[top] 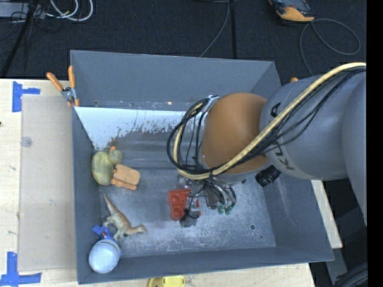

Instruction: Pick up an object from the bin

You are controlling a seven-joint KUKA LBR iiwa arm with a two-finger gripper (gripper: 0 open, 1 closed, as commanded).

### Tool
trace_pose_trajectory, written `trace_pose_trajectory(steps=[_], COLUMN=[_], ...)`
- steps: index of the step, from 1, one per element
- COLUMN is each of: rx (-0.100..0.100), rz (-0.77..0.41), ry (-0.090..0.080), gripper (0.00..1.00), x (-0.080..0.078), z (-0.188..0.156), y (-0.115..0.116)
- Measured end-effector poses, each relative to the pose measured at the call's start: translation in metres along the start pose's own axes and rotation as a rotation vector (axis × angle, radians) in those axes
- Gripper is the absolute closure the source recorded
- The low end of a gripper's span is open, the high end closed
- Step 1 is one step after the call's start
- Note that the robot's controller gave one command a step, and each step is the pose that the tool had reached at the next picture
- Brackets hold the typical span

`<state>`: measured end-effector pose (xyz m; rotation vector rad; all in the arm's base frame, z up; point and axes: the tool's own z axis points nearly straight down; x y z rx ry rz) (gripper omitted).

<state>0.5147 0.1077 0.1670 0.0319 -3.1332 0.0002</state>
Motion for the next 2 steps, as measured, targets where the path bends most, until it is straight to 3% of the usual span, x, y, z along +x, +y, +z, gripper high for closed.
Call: trace_pose_trajectory(steps=[1,2], rx=[0.0,0.001], rz=[-0.001,0.006], ry=[0.0,0.007], gripper=[1.0,1.0], x=[0.0,-0.001], z=[0.0,-0.046], y=[0.0,0.004])
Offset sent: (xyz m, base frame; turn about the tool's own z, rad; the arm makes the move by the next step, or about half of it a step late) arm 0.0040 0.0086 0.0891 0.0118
